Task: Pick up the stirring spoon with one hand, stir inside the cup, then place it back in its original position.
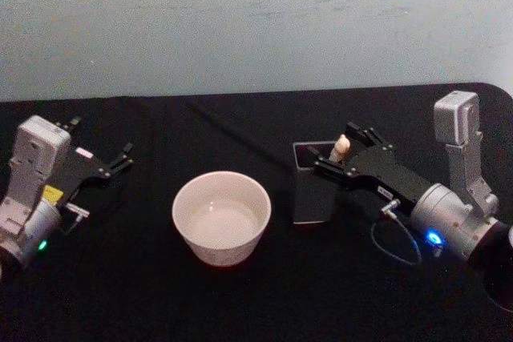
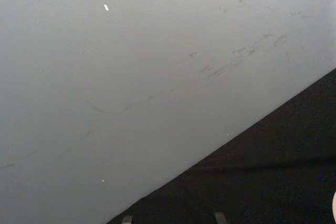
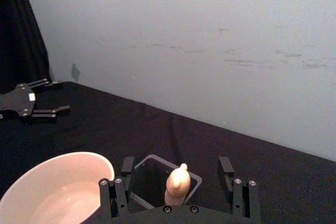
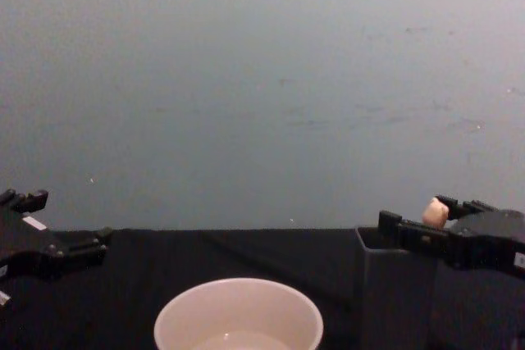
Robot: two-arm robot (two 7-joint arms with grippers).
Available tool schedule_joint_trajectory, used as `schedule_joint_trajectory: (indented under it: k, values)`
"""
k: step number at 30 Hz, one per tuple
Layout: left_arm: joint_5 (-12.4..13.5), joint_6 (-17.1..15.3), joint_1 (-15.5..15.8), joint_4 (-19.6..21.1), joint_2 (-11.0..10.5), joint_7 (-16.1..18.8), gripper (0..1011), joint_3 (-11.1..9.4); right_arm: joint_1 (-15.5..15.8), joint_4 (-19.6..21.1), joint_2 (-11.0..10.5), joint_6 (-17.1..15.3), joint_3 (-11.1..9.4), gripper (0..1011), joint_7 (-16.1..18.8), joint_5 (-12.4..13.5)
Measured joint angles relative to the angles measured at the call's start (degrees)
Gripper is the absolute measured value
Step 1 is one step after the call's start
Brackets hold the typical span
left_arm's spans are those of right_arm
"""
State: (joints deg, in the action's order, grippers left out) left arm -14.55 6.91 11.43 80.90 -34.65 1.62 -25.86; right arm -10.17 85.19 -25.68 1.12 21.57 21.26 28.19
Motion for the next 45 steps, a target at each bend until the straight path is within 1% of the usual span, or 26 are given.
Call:
schedule_joint_trajectory:
  k: [3, 9, 20, 22, 26, 27, 31, 33, 36, 37, 39, 42, 43, 44, 45]
  values:
    - [0.0, 0.0, 0.0, 0.0, 0.0, 0.0, 1001, -0.01, -0.48, -0.89, 0.87, -0.39, -0.25, 1002, 0.05, -0.44]
    - [0.0, 0.0, 0.0, 0.0, 0.0, 0.0, 1001, 0.0, -0.63, -1.35, 1.61, -0.66, -0.65, 1002, 0.42, -1.14]
    - [0.0, 0.0, 0.0, 0.0, 0.0, 0.0, 1001, -0.01, -0.64, -1.36, 1.53, -0.67, -0.62, 1002, 0.42, -1.12]
    - [0.0, 0.0, 0.0, 0.0, 0.0, 0.0, 1001, 0.0, -0.64, -1.36, 1.52, -0.67, -0.6, 984, 0.42, -1.11]
    - [0.0, 0.0, 0.0, 0.0, 0.0, 0.0, 1001, 0.0, -0.64, -1.34, 1.5, -0.67, -0.58, 911, 0.41, -1.07]
    - [0.0, 0.0, 0.0, 0.0, 0.0, 0.0, 1001, -0.01, -0.64, -1.34, 1.5, -0.66, -0.57, 865, 0.41, -1.06]
    - [0.0, 0.0, 0.0, 0.0, 0.0, 0.0, 1001, 0.0, -0.64, -1.32, 1.48, -0.65, -0.54, 759, 0.4, -1.03]
    - [0.0, 0.0, 0.0, 0.0, 0.0, 0.0, 1001, 0.0, -0.64, -1.32, 1.47, -0.65, -0.54, 722, 0.39, -1.02]
    - [0.0, 0.0, 0.0, 0.0, 0.0, 0.0, 1002, 0.0, -0.64, -1.3, 1.46, -0.63, -0.54, 604, 0.38, -1.0]
    - [0.0, 0.0, 0.0, 0.0, 0.0, 0.0, 1001, 0.0, -0.64, -1.3, 1.46, -0.63, -0.54, 593, 0.37, -0.99]
    - [0.0, 0.0, 0.0, 0.0, 0.0, 0.0, 1001, 0.0, -0.64, -1.3, 1.45, -0.62, -0.54, 504, 0.37, -0.98]
    - [0.0, 0.0, 0.0, 0.0, 0.0, 0.0, 1001, 0.0, -0.64, -1.3, 1.45, -0.61, -0.54, 448, 0.36, -0.97]
    - [0.0, 0.0, 0.0, 0.0, 0.0, 0.0, 1001, 0.0, -0.64, -1.29, 1.45, -0.6, -0.53, 386, 0.36, -0.96]
    - [0.0, 0.0, 0.0, 0.0, 0.0, 0.0, 1001, 0.0, -0.64, -1.3, 1.45, -0.6, -0.54, 358, 0.36, -0.96]
    - [0.0, 0.0, 0.0, 0.0, 0.0, 0.0, 1001, 0.0, -0.64, -1.3, 1.45, -0.6, -0.54, 302, 0.36, -0.95]
